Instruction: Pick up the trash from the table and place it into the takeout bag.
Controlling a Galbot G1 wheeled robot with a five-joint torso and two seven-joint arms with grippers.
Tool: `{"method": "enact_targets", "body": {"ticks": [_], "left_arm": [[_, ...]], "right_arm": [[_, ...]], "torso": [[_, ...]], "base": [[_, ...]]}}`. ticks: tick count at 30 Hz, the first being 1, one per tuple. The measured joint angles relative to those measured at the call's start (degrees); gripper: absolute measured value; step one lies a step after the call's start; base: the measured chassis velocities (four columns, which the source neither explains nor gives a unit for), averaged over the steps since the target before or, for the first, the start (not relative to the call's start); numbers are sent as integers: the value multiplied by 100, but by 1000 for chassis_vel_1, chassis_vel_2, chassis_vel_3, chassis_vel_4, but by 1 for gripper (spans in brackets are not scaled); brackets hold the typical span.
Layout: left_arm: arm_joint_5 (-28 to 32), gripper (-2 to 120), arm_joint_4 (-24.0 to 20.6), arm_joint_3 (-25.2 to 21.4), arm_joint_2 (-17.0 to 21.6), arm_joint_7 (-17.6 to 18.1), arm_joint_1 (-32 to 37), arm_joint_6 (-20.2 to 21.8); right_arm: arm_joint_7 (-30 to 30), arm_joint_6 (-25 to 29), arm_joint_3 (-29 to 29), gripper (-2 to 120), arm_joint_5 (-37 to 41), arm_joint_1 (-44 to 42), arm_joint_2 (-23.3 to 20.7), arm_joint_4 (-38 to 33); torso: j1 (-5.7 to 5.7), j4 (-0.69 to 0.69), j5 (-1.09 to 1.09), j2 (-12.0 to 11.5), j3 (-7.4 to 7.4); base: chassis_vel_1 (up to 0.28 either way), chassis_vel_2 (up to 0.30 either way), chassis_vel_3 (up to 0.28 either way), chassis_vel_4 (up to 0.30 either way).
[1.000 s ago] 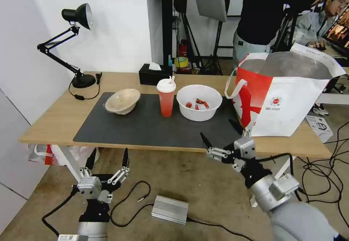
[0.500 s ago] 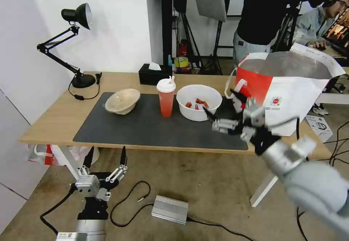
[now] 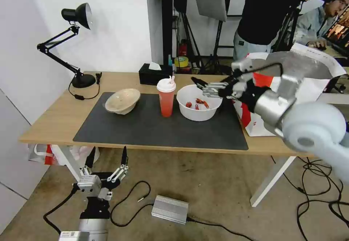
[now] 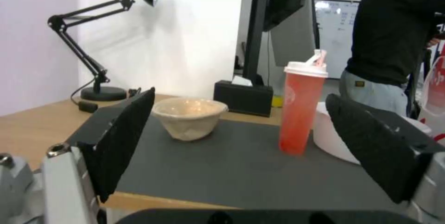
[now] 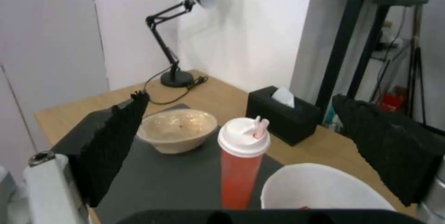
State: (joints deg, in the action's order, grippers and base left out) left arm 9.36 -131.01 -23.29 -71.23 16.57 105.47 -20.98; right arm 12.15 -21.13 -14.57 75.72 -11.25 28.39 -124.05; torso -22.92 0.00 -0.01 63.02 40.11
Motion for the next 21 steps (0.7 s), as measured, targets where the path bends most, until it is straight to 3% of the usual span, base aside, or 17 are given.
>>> {"method": "enact_targets", "body": {"ticks": [9,21], "left_arm": [[33,100,25,-13,-15,2,-24,0],[95,100,77,34,-70,8,-80,10]], "right_arm": [[-46,-940,-708,100,302,1038,428,528],[-526,-1711,-1091,100,303,1531,534,1030]], "torso": [[1,0,0,0,0],[1,-1,1,0,0]], "base": [[0,0,0,0],[0,0,0,0]]}}
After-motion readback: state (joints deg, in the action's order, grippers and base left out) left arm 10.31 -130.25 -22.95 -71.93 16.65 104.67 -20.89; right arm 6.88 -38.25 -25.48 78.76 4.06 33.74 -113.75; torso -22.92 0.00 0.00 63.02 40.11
